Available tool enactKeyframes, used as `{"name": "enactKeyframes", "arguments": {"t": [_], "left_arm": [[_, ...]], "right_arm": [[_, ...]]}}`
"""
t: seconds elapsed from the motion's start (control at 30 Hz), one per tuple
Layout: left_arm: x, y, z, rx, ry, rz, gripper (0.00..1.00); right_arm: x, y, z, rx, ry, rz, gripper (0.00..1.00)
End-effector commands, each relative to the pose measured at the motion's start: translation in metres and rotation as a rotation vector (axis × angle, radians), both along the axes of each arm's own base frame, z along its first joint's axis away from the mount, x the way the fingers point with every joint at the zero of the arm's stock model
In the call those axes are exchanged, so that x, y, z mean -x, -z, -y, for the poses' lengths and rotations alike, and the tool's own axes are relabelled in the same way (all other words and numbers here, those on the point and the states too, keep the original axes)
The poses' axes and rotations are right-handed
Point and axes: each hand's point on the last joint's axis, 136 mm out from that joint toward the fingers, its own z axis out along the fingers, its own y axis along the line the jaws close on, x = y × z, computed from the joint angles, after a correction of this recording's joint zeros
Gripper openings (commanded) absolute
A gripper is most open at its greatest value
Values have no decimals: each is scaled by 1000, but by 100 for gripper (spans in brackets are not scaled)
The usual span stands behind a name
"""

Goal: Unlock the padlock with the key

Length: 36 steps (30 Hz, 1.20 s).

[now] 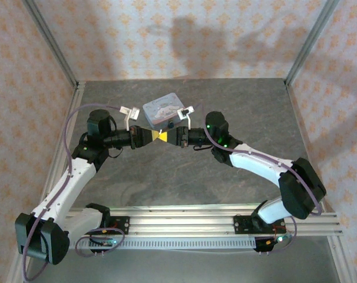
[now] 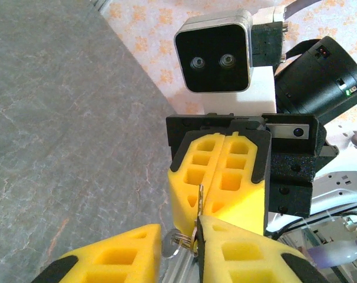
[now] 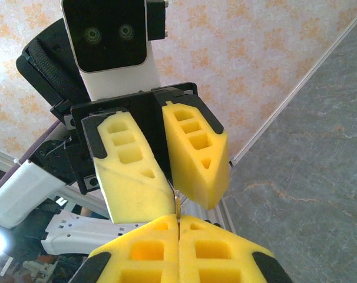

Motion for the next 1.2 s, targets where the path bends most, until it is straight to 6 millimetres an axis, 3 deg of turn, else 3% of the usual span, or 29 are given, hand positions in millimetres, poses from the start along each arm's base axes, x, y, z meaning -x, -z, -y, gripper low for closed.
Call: {"name": "enactKeyframes", "arguments": {"t": [0.0,0.37,0.6,0.8,1.17], "left_arm": [[5,-6,1,24,29,24,22],[13,-10,5,41,86,19,19],[14,-7,9,34,104,15,1],[18,-3,4,-41,82,37,0],[9,6,-2,-87,19,66,0]], "right_arm": [[5,-14,2,-52,-27,49,0],[3,-14,0,-52,-26,49,0],[1,-17,0,-52,-18,54,0],[-6,-6,-1,-17,13,47,0],[-11,5,3,54,61,43,36]]}}
